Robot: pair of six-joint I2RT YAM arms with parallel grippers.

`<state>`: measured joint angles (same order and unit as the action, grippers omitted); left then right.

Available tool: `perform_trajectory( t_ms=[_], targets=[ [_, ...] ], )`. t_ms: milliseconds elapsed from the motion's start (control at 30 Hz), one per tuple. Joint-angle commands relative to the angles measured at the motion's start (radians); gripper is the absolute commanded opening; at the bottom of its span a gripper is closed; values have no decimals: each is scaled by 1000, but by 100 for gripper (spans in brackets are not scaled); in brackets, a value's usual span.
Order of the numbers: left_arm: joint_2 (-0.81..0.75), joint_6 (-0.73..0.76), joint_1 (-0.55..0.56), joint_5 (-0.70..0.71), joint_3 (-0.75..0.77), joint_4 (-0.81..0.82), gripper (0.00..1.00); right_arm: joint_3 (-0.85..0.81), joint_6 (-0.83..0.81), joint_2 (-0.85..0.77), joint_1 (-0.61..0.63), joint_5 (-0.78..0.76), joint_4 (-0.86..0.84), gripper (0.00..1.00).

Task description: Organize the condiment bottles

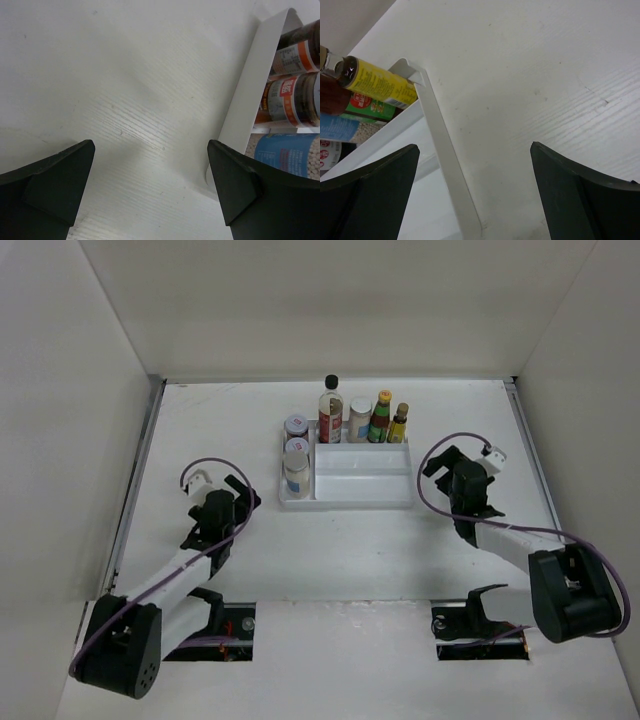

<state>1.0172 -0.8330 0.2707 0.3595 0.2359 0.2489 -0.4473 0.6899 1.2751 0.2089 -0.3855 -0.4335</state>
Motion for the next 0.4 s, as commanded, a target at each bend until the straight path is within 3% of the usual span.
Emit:
perform_trajectory(
  t_ms=[0,200,367],
  targets=[
    [-78,18,-9,-13,39,-89,100,35,49,-59,-7,13,-94,100],
    [-144,38,-6,-14,86,-181,100,27,57,-91,-6,49,-88,100],
    [-103,57,6,-11,125,-192,100,18,56,-82,-1,54,-88,100]
  ],
)
